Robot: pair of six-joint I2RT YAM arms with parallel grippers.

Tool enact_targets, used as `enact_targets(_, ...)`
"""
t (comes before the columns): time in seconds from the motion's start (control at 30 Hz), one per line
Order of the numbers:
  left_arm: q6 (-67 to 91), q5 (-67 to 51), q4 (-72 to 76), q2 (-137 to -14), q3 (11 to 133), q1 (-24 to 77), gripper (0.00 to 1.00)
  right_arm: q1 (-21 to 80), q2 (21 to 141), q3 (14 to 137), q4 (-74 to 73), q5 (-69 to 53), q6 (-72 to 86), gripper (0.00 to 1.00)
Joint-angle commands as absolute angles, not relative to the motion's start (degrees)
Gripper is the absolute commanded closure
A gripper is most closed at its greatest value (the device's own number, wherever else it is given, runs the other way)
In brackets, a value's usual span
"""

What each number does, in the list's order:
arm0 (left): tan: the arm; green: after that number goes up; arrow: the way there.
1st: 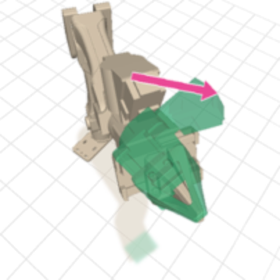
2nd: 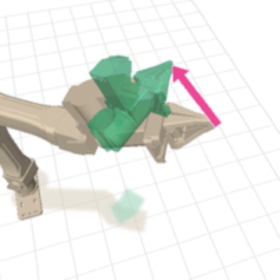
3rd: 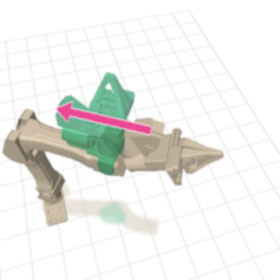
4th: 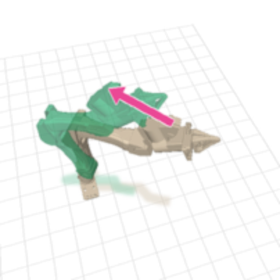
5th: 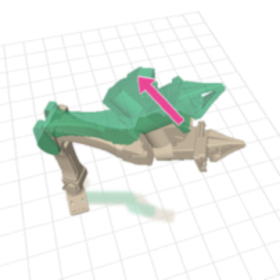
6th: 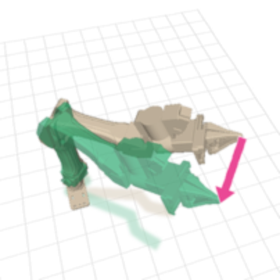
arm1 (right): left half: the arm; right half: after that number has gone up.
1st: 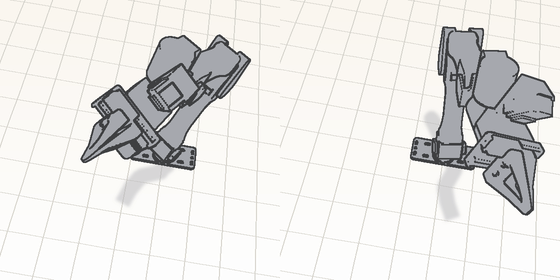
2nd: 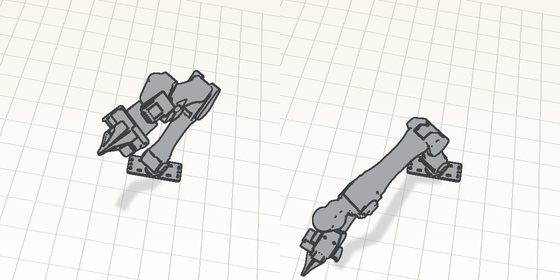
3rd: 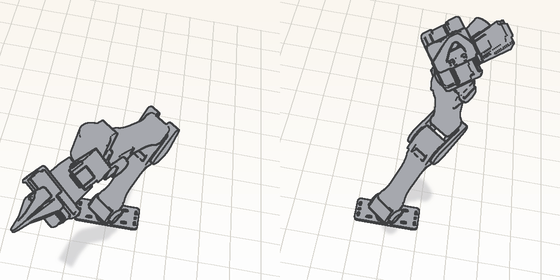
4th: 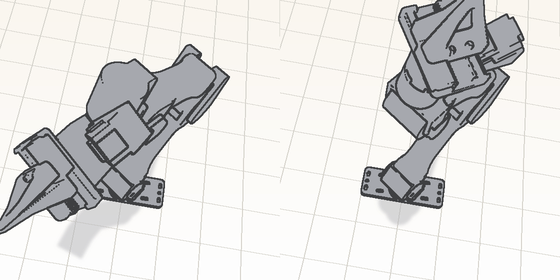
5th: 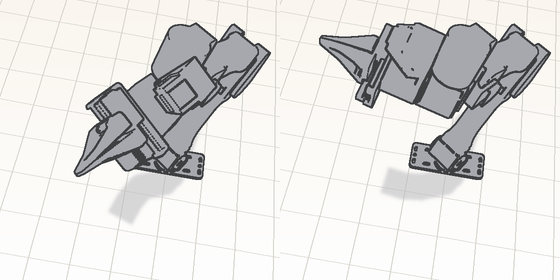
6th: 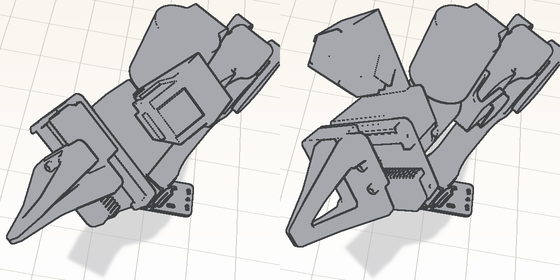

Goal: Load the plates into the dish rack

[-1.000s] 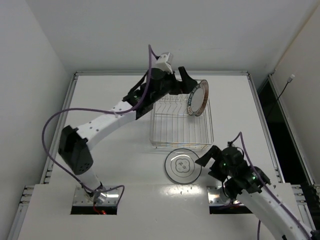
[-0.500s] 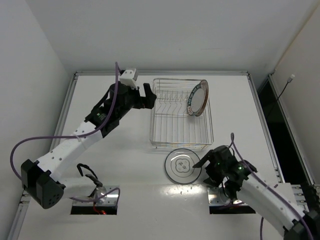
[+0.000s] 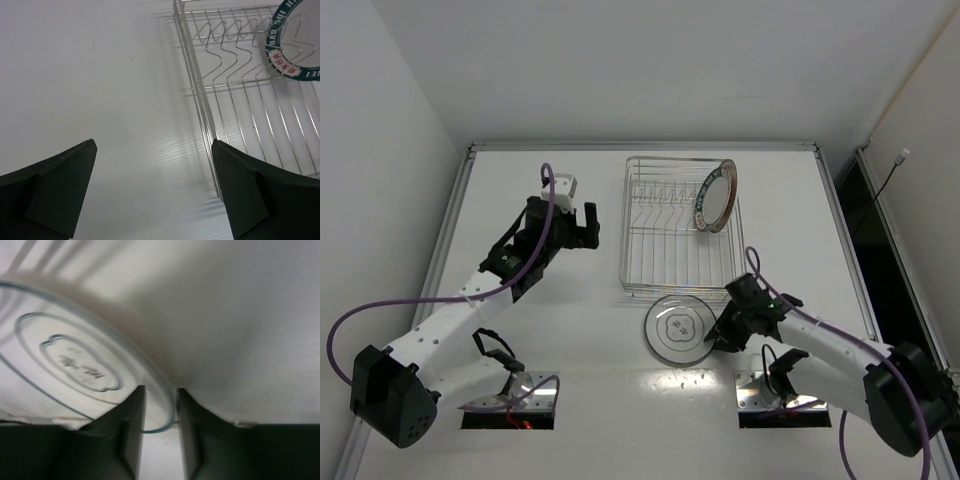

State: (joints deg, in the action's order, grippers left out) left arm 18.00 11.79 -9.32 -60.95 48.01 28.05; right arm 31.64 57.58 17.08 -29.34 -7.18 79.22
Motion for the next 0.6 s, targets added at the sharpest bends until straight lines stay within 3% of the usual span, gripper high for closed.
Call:
enact_targets(0.0,16.17,15.11,-5.1,-59.06,47.11,27.6,0.0,31.38,60.28,18.36,-24.96,-7.47,78.67,0.76)
enact_targets(0.03,16.17,16.6,-4.58,-59.06,46.59,27.6,0.0,31.38,60.9,18.37,-24.96,-7.47,77.88,0.83)
enact_targets(0.07,16.17,16.61,-4.57,-59.06,46.58,27.6,0.0,31.38,62.3,19.15,-24.96,-7.47,77.35,0.97)
enact_targets(0.1,16.17,17.22,-4.57,-59.06,46.58,27.6,0.0,31.38,62.84,20.03,-24.96,-7.47,76.65,1.0)
enact_targets(0.33,16.7,23.46,-4.57,-55.99,45.26,27.6,0.0,35.58,60.83,24.87,-30.39,-8.0,71.46,1.0)
enact_targets(0.57,16.7,26.81,-5.1,-54.76,44.74,27.6,0.0,38.14,48.71,25.31,-37.86,-11.25,69.97,1.0)
